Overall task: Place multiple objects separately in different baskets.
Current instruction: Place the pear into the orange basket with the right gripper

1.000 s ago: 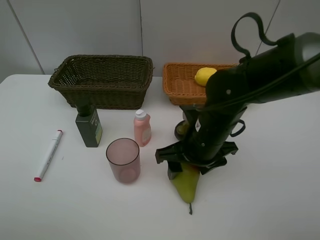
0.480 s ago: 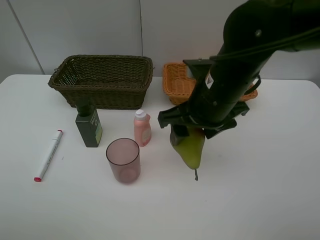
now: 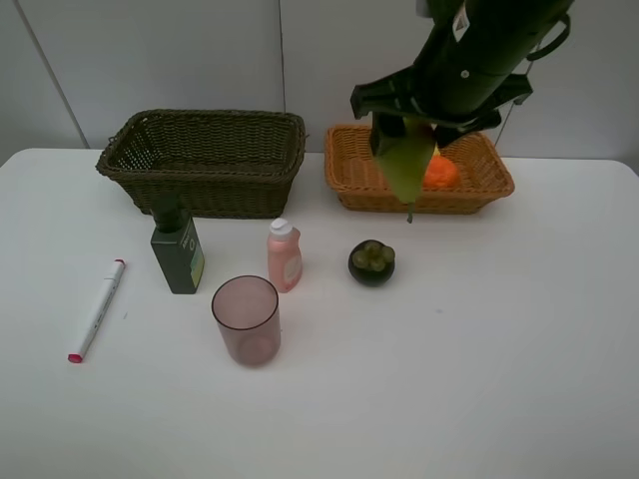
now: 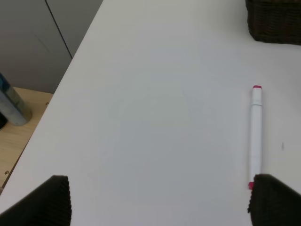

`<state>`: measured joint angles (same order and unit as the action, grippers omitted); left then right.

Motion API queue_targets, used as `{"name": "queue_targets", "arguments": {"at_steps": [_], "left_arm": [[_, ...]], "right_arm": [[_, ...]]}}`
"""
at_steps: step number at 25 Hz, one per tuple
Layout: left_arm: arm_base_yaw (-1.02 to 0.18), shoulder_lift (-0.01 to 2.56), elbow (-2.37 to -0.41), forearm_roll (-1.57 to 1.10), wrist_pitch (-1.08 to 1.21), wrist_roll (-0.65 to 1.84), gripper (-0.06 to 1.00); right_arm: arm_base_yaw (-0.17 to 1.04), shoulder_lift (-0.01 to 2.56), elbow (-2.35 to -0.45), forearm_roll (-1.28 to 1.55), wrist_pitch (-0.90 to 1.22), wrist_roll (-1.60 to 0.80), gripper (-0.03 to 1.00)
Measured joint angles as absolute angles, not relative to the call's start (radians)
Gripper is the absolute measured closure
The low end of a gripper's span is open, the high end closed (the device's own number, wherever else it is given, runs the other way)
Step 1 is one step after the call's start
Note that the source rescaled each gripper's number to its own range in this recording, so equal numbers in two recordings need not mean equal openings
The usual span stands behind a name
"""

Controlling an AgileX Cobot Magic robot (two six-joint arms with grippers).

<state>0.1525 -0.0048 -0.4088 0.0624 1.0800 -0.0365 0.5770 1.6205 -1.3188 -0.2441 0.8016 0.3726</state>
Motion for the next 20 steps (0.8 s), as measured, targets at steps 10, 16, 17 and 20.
{"name": "queue_targets", "arguments": {"at_steps": [10,16,17,20], "left_arm": [[0.152,-0.005,-0.409,0.062,1.08,-0.037,-0.05],[0.152,-0.005,-0.409,0.062,1.08,-0.037,-0.05],[0.152,-0.005,-0.409,0.062,1.08,-0.037,-0.05],[0.152,-0.005,-0.409,0.062,1.08,-0.037,-0.05]], "right_arm": [[0.456,1.742,-1.32,-0.252,0.457,0.306,0.78],[0.414,1.872,-1.326,-0.27,0.253,0.303,0.78],[0.409,1.894,-1.335,-0.271,0.241,0.302,0.78],[0.403,1.96,-1.403,-0.278,0.231,0.302,0.78]]}}
